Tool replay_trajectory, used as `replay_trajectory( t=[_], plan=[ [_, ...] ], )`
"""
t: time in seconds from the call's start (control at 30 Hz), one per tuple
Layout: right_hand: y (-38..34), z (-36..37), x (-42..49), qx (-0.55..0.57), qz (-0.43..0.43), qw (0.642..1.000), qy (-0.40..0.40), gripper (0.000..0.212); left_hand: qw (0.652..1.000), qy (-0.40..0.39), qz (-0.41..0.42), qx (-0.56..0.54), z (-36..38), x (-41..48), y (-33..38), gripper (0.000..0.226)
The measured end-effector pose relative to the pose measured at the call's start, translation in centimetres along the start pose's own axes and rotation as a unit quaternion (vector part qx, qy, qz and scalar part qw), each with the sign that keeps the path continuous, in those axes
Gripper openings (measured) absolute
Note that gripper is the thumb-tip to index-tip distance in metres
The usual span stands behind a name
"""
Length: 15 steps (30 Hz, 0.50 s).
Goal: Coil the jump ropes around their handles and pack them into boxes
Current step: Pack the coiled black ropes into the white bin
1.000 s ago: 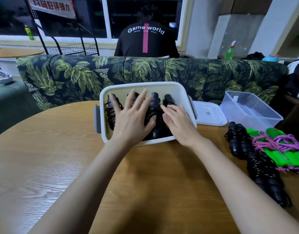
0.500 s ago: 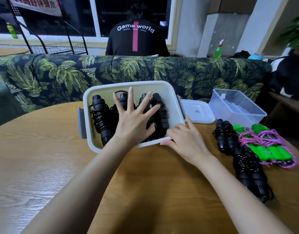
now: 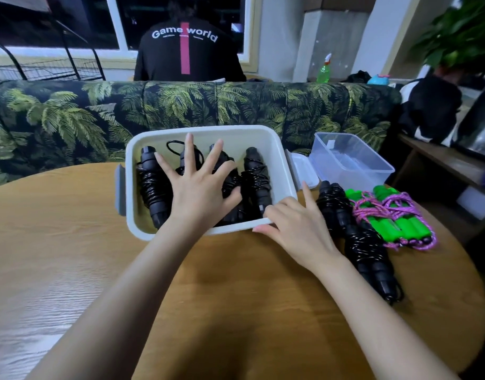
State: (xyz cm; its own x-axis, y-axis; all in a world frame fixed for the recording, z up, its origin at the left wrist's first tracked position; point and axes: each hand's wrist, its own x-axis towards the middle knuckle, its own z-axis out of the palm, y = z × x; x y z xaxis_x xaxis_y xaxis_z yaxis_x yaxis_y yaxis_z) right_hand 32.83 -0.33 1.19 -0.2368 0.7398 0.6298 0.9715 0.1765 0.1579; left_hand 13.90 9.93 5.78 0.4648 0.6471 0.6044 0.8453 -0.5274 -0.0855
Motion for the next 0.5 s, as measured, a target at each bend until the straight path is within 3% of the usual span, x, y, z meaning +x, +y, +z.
replay_trajectory(
  t=[0.13,0.2,0.27,0.33,0.4,0.5],
  plan=[
    [2.1,-0.7,-1.1,0.185,0.013,0.983,0.001,0.042,1.000,-0.013,-0.005,-0.008,0.1,0.2,-0.2,0.048],
    [3.5,-0.9,-1.9,0.185,0.051,0.980,0.053,0.037,1.000,-0.020,-0.008,-0.008,0.2,0.4,-0.1,0.052],
    [5.2,-1.0,-2.3,0.129,0.170,0.974,0.070,0.037,1.000,-0.024,-0.009,-0.009,0.2,0.5,-0.1,0.054],
    [7.2,-0.8,-2.0,0.040,0.334,0.942,-0.008,0.044,1.000,-0.027,-0.008,-0.008,0.2,0.6,-0.2,0.053],
    [8.9,-0.3,-1.5,-0.035,0.439,0.887,-0.140,0.055,1.000,-0.027,-0.006,-0.009,0.2,0.5,-0.2,0.052],
    [9.8,1.1,-0.7,-0.080,0.450,0.852,-0.255,0.070,1.000,-0.026,-0.002,-0.013,0.1,0.2,-0.2,0.052]
  ],
)
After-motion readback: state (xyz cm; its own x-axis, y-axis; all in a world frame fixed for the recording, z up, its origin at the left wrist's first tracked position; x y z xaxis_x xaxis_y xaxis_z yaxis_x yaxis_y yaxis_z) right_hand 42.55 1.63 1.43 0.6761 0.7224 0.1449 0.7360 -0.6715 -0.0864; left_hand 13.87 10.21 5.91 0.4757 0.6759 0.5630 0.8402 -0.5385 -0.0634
